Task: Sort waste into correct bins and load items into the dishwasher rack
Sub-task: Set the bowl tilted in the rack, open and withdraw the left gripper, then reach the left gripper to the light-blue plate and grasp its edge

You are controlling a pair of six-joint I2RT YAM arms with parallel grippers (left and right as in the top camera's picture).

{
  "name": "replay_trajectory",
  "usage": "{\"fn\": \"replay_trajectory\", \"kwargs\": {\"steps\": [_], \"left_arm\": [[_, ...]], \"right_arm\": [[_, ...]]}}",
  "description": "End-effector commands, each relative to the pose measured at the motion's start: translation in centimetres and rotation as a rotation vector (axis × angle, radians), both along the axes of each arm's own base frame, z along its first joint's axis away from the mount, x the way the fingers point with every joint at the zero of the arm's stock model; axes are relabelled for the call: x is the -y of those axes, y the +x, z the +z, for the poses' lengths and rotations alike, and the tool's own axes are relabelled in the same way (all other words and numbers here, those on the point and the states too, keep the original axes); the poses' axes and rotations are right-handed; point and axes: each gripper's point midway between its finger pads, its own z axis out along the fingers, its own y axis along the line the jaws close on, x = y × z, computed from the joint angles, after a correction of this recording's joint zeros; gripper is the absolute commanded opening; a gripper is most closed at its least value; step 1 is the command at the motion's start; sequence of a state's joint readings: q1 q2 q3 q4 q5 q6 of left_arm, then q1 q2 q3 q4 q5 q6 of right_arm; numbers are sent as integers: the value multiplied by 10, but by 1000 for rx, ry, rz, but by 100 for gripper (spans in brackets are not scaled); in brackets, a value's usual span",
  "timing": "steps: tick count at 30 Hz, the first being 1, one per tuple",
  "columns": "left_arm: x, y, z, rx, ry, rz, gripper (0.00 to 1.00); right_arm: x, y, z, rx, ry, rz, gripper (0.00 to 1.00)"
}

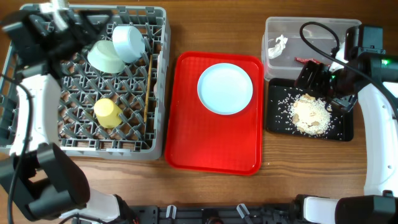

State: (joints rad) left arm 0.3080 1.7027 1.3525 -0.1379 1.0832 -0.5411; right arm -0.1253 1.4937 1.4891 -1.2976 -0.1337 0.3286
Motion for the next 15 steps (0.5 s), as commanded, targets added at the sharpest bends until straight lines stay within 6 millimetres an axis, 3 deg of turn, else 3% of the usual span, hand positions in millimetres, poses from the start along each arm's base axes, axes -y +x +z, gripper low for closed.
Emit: {"fn": "replay_trajectory", "kwargs": {"steps": [1, 8, 15], "left_arm": [[25, -1, -25, -45, 241, 83, 100], [98, -28, -37, -111, 451, 59, 100], [180, -60, -64, -135, 580, -77, 100]], "right_arm": [[2, 0, 4, 14, -2, -14, 100], [7, -2, 3, 6, -41, 0, 100], [48, -14, 1, -44, -166, -220, 100]]}}
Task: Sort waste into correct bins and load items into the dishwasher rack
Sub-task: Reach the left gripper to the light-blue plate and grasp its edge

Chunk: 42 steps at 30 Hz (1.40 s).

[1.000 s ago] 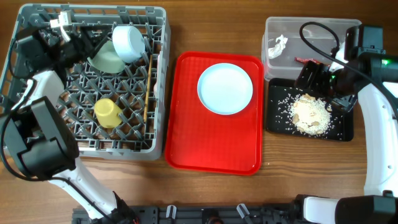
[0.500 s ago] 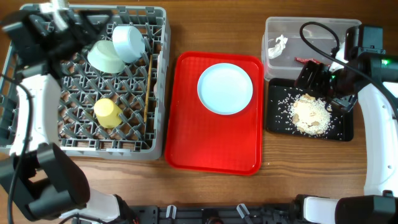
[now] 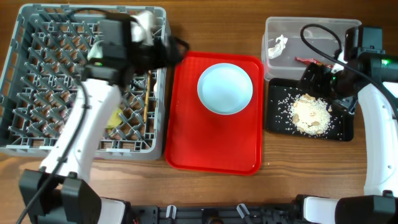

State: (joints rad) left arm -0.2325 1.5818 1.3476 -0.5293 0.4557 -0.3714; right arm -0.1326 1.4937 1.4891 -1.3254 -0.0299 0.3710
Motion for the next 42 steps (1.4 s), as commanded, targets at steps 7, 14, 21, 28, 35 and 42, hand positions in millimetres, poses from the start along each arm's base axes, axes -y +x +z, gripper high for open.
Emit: {"fn": "replay_trajectory", "kwargs": {"steps": [7, 14, 21, 28, 35, 42], "left_arm": [[76, -22, -49, 115, 364, -157, 100], [139, -48, -110, 87, 431, -328, 100], [173, -78, -171, 55, 521, -498, 100], [167, -98, -216, -36, 620, -540, 89], [150, -104, -222, -81, 688, -533, 25], [142, -97, -222, -62, 738, -500, 4]], "right_arm": [[40, -6, 5, 20, -7, -207, 100], [43, -7, 4, 18, -9, -207, 100], [43, -7, 4, 19, -9, -207, 100], [43, -7, 4, 18, -10, -206, 100], [43, -7, 4, 18, -9, -206, 100], [43, -7, 4, 18, -9, -206, 100]]}}
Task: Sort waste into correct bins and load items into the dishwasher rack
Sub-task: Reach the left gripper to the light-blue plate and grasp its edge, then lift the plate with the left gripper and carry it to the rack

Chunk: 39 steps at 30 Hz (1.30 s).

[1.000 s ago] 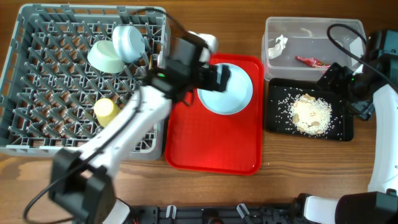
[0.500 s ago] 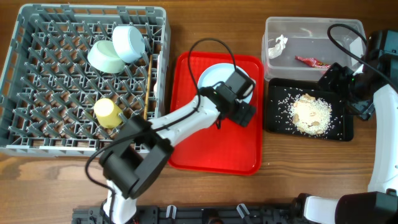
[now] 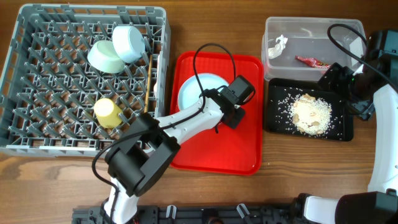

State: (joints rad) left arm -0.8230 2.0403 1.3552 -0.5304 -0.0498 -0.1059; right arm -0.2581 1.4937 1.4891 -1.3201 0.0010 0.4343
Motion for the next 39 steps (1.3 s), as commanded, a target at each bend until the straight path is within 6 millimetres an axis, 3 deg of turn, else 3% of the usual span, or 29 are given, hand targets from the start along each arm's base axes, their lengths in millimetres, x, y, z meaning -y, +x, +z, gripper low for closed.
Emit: {"fn": "replay_trajectory", "kwargs": {"steps": [1, 5, 8, 10, 14, 18, 23, 30, 33, 39], "left_arm": [[-9, 0, -11, 3, 47, 10, 4], [-7, 4, -6, 17, 41, 13, 4], [-1, 9, 10, 40, 14, 15, 4], [5, 14, 31, 70, -25, 24, 4], [17, 29, 91, 156, -138, 38, 4], [13, 40, 152, 227, -256, 74, 4], [-19, 52, 225, 293, -419, 165, 4], [-80, 69, 299, 302, -677, 232, 4], [-104, 74, 311, 221, -801, 235, 4], [-141, 84, 309, 93, -936, 240, 4]], "right_arm": [[0, 0, 4, 17, 4, -11, 100], [0, -1, 4, 15, 4, -11, 100], [0, -1, 4, 15, 4, -11, 100], [0, -1, 4, 15, 4, -11, 100], [0, -1, 4, 15, 4, -11, 100], [0, -1, 4, 12, 5, -10, 100], [-1, -2, 4, 9, 1, 10, 100], [-1, -2, 4, 8, 0, 11, 100], [-1, -2, 4, 9, 0, 11, 100], [-1, -2, 4, 8, 0, 12, 100]]}}
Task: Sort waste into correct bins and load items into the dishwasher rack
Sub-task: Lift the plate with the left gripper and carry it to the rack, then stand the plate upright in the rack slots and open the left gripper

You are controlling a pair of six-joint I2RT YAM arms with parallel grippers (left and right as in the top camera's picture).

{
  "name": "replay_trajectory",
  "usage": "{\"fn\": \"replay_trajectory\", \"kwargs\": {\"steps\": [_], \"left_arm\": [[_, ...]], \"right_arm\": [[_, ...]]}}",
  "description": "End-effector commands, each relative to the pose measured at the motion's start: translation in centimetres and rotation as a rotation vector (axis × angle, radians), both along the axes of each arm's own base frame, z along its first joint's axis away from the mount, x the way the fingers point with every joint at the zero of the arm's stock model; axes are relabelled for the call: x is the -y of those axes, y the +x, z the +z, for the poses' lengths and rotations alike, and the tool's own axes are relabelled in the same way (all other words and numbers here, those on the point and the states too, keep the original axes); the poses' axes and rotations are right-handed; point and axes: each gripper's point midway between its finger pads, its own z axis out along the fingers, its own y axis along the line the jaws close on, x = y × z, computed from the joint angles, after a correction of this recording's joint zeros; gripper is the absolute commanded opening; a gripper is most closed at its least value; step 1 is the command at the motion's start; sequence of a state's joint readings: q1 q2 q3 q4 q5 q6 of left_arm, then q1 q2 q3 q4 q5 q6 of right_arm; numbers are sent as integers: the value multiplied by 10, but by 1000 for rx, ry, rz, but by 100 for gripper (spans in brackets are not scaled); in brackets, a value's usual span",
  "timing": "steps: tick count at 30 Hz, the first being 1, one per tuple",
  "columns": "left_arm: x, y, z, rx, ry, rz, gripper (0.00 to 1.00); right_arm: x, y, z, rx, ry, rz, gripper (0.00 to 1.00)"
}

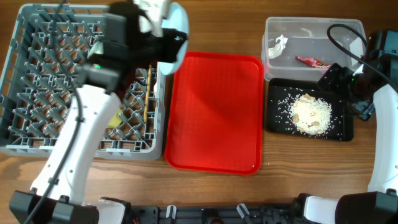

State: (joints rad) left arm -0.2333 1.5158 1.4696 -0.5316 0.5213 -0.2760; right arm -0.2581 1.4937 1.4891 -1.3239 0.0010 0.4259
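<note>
My left gripper [166,38] hangs over the far right corner of the grey dishwasher rack [37,124], shut on the pale blue plate [179,17], which is tilted on edge above the rack's rim. The left arm covers the cups in the rack; only part of a yellow cup [115,118] shows. The red tray [214,118] carries nothing. My right gripper [337,79] hovers at the far right corner of the black tray [339,130] with food scraps [309,112]. Its jaws are not clear from above.
A clear bin [311,31] at the back right holds crumpled white paper [278,43] and a red wrapper [309,60]. Wooden chopsticks [148,93] lie along the rack's right side. Cables loop above the right arm.
The plate has left the red tray and is now held tilted over the rack's far right corner. My left arm went from the tray to the rack. The right arm has not moved.
My left arm was over the rack's far left with the plate lying on the red tray, then near the rack's right edge. It then reached onto the tray at the plate, while my right gripper drew right off the food scraps. Now the plate is over the rack.
</note>
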Motion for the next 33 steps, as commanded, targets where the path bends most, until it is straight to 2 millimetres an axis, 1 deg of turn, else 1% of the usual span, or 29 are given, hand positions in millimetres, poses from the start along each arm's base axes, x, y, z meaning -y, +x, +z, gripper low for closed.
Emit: {"fn": "replay_trajectory", "kwargs": {"steps": [1, 3, 7, 15, 18, 19, 21, 25, 27, 28, 29, 30, 31, 32, 33], "left_arm": [[-4, -8, 14, -56, -173, -136, 4], [-16, -2, 9, -77, -193, -127, 4], [-28, 7, -3, -117, -218, -116, 4], [-47, 29, -46, -219, -221, -61, 4], [-51, 34, -58, -246, -223, -49, 4], [-53, 37, -65, -262, -223, -42, 4], [-57, 41, -76, -282, -205, -17, 4], [-75, 50, -104, -327, -112, 94, 4], [-80, 52, -109, -333, -85, 125, 4], [-82, 53, -110, -330, -76, 135, 11], [-82, 53, -109, -321, -71, 131, 20], [-82, 54, -108, -307, -64, 123, 26], [-82, 54, -108, -302, -59, 121, 27], [-82, 54, -107, -286, -49, 110, 33], [-82, 54, -105, -279, -46, 109, 41]], "right_arm": [[0, -1, 4, 13, 1, 4, 100], [0, -1, 4, 13, 1, 4, 100], [0, -1, 4, 12, 2, 4, 100], [-1, -2, 4, 9, 2, 5, 100], [-1, -2, 4, 9, 2, 5, 100], [-1, -2, 4, 9, 2, 5, 100], [-1, -2, 4, 9, 2, 5, 100], [-1, -2, 4, 9, 2, 5, 100], [-1, -2, 4, 9, 2, 5, 100], [-1, -2, 4, 9, 2, 5, 100], [-1, -2, 4, 9, 2, 5, 100], [-1, -1, 4, 10, 2, 6, 100], [-1, -1, 4, 10, 2, 6, 100], [-1, -1, 4, 10, 1, 7, 100], [-1, -1, 4, 10, 1, 10, 100]]}}
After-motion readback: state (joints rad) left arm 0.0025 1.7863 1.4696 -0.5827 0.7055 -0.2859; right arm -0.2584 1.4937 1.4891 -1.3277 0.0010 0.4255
